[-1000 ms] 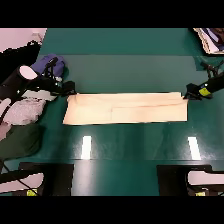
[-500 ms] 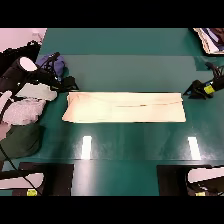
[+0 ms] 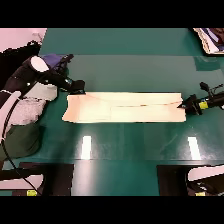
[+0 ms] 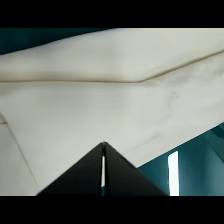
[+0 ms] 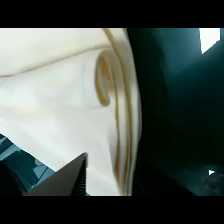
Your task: Fold the shirts.
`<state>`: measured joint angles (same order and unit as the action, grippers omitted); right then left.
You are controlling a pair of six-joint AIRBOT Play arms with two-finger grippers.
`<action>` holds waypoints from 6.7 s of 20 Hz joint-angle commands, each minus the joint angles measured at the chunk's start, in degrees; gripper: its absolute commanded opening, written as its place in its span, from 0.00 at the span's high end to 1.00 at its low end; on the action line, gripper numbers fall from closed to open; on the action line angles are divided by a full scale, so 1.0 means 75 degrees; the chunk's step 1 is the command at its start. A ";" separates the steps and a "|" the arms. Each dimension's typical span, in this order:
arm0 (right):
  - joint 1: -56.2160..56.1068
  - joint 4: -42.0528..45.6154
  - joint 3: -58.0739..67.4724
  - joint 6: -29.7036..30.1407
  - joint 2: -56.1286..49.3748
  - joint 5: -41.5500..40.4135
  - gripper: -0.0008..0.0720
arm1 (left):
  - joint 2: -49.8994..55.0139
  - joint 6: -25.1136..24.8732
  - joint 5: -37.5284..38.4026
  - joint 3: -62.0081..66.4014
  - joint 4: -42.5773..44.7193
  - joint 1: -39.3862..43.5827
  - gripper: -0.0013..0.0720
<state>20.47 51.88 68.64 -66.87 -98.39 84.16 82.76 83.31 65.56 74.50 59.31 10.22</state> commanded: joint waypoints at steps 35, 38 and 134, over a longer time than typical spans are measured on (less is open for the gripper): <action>-0.6510 -0.0391 0.4505 -0.1297 0.2049 -0.0749 0.97 | 0.1431 0.0632 0.0073 0.3034 0.1052 0.0956 0.95; -0.7816 -0.0819 0.4505 -0.1011 0.1303 -0.2060 0.97 | 0.0259 0.0629 0.0420 0.3034 0.1582 -0.0323 0.95; -0.2838 -0.0691 0.0323 -0.1274 0.3742 -0.0673 0.97 | -0.0988 0.0239 -0.0857 0.3010 0.1003 0.0973 0.95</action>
<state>4.34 46.87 71.00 -76.73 -70.30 79.07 75.40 85.08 60.90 97.06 66.83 17.50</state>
